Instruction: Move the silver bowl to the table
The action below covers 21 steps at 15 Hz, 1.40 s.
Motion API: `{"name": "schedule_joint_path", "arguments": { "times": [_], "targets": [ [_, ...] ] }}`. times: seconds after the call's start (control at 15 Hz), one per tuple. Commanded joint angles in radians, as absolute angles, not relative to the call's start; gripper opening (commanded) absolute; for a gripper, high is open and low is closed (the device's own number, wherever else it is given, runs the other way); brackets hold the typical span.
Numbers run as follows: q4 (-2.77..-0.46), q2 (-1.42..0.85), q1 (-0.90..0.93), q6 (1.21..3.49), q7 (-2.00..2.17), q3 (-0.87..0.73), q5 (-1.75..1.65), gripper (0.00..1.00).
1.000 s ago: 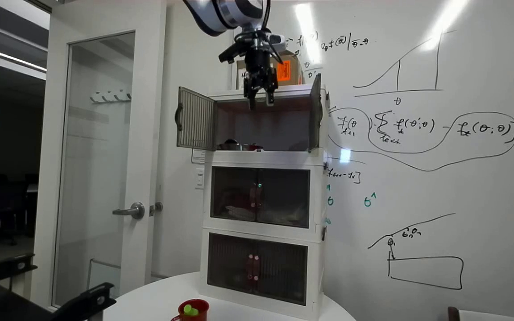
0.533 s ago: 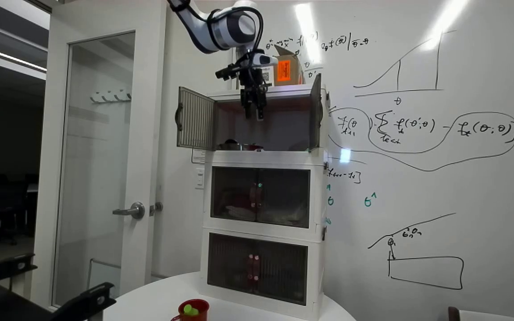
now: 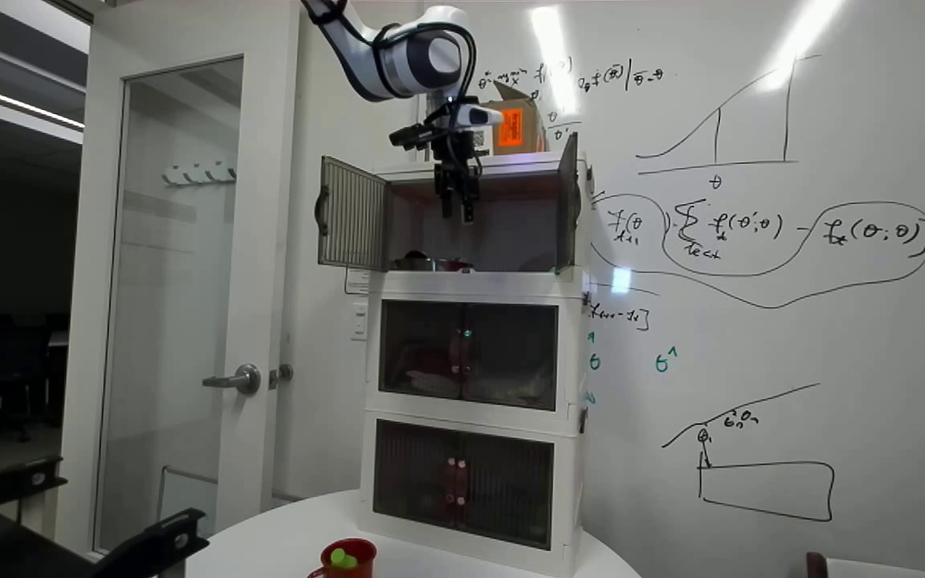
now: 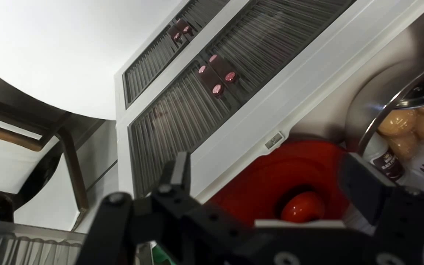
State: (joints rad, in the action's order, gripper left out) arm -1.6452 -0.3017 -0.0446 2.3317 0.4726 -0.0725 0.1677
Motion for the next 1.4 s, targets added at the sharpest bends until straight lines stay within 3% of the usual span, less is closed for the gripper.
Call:
{"name": "schedule_joint_path", "arguments": {
  "times": [0.0, 1.33],
  "targets": [
    [-1.640, -0.314, -0.029, 2.339, 0.519, -0.086, 0.160, 1.00],
    [-1.442, -0.573, 0.025, 2.592, 0.758, -0.060, 0.235, 1.00]
  ]
}}
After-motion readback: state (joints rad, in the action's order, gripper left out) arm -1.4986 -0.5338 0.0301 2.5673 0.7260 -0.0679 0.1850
